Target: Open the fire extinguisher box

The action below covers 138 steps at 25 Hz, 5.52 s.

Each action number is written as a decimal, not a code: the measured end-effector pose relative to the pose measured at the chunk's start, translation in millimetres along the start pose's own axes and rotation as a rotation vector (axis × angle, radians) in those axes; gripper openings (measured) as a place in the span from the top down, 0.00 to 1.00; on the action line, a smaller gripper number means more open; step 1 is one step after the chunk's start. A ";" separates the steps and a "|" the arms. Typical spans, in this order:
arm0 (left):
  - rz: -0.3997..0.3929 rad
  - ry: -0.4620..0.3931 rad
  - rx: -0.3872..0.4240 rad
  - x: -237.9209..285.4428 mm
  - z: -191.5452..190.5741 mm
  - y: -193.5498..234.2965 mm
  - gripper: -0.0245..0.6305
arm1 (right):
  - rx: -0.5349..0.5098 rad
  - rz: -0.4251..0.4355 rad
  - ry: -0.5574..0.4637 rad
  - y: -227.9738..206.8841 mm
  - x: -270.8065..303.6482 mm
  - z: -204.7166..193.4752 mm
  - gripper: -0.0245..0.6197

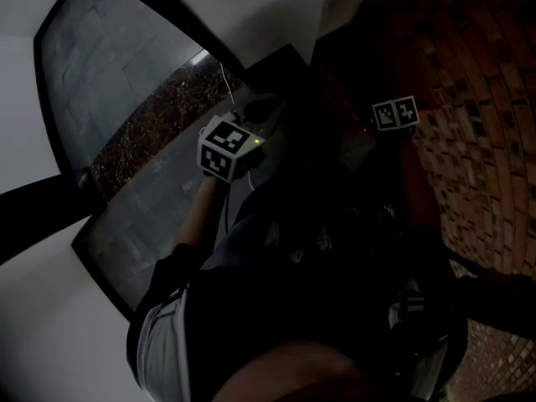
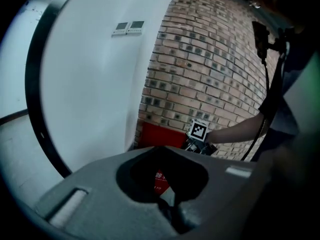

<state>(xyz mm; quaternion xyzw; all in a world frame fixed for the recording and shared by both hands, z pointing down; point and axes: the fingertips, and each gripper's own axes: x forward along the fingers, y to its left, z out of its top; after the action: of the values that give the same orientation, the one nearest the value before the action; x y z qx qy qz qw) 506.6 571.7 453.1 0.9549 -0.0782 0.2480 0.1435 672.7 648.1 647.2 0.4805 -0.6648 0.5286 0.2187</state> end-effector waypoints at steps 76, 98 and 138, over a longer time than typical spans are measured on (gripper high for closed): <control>1.011 -0.354 -0.729 -361.5 -221.2 131.7 0.96 | -1.012 0.860 0.421 513.0 183.8 59.7 0.96; 1.089 -0.167 -0.672 -364.4 -124.3 266.6 0.96 | -0.984 0.958 0.367 548.2 246.2 246.6 0.96; 0.990 -0.726 -0.723 -677.7 -225.8 440.1 0.96 | -1.099 0.842 0.306 827.9 374.8 224.3 0.96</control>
<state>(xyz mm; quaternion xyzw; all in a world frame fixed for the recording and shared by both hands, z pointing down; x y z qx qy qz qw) -278.4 278.7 409.2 0.7220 -0.6231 -0.0911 0.2867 -164.8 273.6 461.2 -0.0770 -0.9263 0.2179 0.2976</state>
